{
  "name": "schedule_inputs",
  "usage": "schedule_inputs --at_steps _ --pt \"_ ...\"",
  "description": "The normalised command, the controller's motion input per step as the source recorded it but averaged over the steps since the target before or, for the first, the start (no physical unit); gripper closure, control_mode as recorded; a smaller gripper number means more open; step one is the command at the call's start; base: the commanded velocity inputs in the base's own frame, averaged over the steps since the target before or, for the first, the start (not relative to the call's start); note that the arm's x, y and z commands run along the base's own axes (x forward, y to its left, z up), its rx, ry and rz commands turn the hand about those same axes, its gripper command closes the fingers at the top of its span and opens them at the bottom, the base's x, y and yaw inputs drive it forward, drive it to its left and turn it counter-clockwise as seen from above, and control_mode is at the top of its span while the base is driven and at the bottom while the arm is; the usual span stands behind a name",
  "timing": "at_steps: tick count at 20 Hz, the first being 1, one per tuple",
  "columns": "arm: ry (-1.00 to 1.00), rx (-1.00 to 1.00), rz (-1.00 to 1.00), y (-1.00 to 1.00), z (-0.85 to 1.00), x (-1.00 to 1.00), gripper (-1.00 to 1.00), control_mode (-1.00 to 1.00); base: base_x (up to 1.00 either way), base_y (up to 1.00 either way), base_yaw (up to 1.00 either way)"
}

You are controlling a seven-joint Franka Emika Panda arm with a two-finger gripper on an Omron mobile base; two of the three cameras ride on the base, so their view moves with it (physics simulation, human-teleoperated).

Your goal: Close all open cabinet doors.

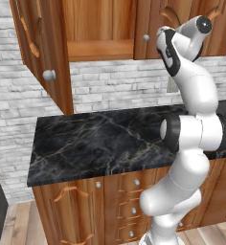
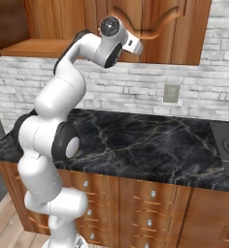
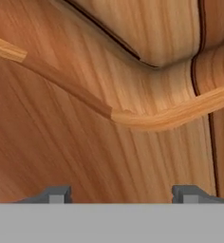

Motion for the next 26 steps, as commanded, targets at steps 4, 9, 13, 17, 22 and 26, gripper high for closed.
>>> schedule_inputs --at_steps 4,9,13,17,22,26 --pt "0.00 -0.01 0.00 0.12 -0.24 0.64 -1.00 -1.00 0.00 0.00 0.00" --pt "-0.01 -0.07 0.00 0.26 -0.20 0.04 -1.00 -1.00 0.00 0.00 0.00" --pt "-0.07 -0.09 0.00 0.33 -0.19 -0.71 -1.00 -1.00 0.00 0.00 0.00" --pt "-0.14 -0.12 0.00 0.44 -0.27 -1.00 -1.00 -1.00 0.00 0.00 0.00" --pt "-0.19 -0.22 0.00 0.69 -0.30 -1.00 -1.00 -1.00 0.00 0.00 0.00" --pt "-0.11 -0.32 0.04 0.98 -0.63 -1.00 -1.00 -1.00 0.00 0.00 0.00"
